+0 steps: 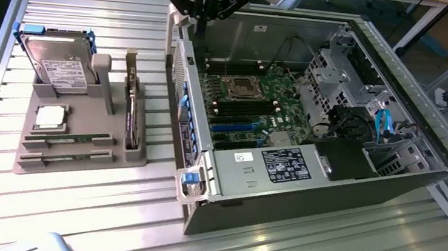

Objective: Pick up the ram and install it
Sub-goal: 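Reach for the ram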

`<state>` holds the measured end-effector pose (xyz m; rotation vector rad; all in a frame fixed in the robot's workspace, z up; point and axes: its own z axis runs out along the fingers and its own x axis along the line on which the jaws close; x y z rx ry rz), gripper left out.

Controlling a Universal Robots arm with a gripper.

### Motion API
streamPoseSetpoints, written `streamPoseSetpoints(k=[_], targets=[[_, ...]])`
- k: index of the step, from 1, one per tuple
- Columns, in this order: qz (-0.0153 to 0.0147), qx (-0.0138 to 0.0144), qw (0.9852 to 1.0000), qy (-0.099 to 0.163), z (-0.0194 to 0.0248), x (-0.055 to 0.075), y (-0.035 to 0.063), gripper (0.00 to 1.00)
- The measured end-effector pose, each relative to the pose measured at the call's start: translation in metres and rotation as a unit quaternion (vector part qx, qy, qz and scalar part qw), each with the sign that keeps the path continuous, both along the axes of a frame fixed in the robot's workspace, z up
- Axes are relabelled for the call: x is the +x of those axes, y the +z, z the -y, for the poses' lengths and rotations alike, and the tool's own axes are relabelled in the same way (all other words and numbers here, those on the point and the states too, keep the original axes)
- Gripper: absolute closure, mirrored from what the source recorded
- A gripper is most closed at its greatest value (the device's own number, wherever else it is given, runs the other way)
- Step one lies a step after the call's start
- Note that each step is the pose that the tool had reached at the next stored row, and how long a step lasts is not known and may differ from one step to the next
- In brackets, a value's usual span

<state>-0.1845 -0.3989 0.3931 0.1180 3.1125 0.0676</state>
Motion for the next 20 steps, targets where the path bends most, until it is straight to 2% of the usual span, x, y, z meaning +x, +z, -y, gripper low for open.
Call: streamPoseSetpoints(k=[2,6,8,12,15,17,20], targets=[[0.0000,0.0000,1.0000,0.000,0.0000,-0.012,-0.0002,0.89],[0.0000,0.0000,1.0000,0.000,-0.0001,-0.044,-0.0008,0.89],[0.0000,0.0000,1.0000,0.000,0.0000,-0.066,-0.0014,0.89],[0.0000,0.0000,1.0000,0.000,-0.0001,-0.101,-0.0025,0.89],[0.0000,0.0000,1.0000,0.000,-0.0002,-0.138,-0.0041,0.89],[0.0000,0.0000,1.0000,0.000,-0.0002,-0.153,-0.0048,0.89],[-0.0001,-0.0001,1.0000,0.000,-0.0002,-0.166,-0.0052,0.89]])
